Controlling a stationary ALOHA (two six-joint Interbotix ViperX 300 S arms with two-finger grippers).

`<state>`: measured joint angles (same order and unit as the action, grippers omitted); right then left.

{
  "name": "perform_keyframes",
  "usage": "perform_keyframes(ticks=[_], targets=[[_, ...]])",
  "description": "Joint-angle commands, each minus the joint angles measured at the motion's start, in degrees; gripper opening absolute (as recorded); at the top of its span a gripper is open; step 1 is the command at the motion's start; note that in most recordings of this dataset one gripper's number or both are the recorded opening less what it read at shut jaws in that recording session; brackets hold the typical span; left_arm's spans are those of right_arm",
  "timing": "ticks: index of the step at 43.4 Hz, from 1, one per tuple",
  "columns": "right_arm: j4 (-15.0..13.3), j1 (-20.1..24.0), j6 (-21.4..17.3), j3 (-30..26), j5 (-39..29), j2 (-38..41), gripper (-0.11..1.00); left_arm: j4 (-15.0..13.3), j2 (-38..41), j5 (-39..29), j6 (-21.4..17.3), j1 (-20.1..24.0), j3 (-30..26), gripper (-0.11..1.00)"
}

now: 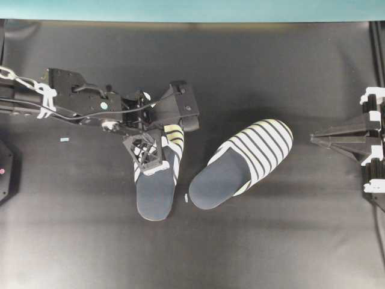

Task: Arrange the slippers with the left arm.
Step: 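Rotate the held left slipper so its toe points straight down, then release the left slipper and move the left gripper over the right slipper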

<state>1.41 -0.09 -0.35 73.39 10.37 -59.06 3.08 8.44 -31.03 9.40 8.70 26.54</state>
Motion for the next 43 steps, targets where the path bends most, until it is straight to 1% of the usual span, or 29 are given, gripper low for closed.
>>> perform_keyframes(ticks=[1, 3, 6, 10, 15, 18, 19, 23, 32, 39, 40, 43], targets=[[0.09, -0.18, 0.00, -0.35, 0.53, 0.18, 0.00, 0.18, -0.26, 0.35, 0.00, 0.00, -0.18, 0.03], [0.09, -0.18, 0.00, -0.35, 0.53, 0.18, 0.00, 0.18, -0.26, 0.35, -0.09, 0.00, -0.18, 0.05], [0.09, -0.18, 0.00, -0.35, 0.53, 0.18, 0.00, 0.18, -0.35, 0.35, -0.26, 0.00, -0.09, 0.14], [0.18, -0.18, 0.00, -0.35, 0.53, 0.18, 0.00, 0.18, -0.35, 0.35, -0.44, 0.00, -0.18, 0.36], [0.09, -0.18, 0.00, -0.35, 0.53, 0.18, 0.00, 0.18, -0.62, 0.44, -2.64, 0.00, -0.18, 0.65], [0.09, -0.18, 0.00, -0.35, 0.53, 0.18, 0.00, 0.18, -1.14, 0.44, -4.31, 0.00, -0.44, 0.79], [0.09, -0.18, 0.00, -0.35, 0.53, 0.18, 0.00, 0.18, -1.58, 0.44, -5.27, -0.09, -0.62, 0.81], [0.18, -0.18, -0.09, -0.18, 0.53, 0.18, 0.00, 0.18, -3.08, 1.05, -8.17, -0.09, -0.62, 0.83], [0.26, -0.09, -0.09, 0.09, 0.53, 0.18, 0.00, 0.18, -6.15, 3.08, -16.44, -1.14, -1.41, 0.83], [0.26, -0.09, 0.00, 0.09, 1.05, 0.18, 0.00, 0.18, -5.45, 11.43, -25.84, -2.81, -3.25, 0.83], [0.26, -0.18, 0.00, 0.18, 1.14, 0.26, 0.00, 0.18, -5.01, 13.27, -28.04, -3.08, -3.78, 0.83], [0.26, -0.09, 0.00, 0.26, 1.41, 0.18, 0.00, 0.18, -4.04, 15.82, -31.99, -3.52, -5.27, 0.83]])
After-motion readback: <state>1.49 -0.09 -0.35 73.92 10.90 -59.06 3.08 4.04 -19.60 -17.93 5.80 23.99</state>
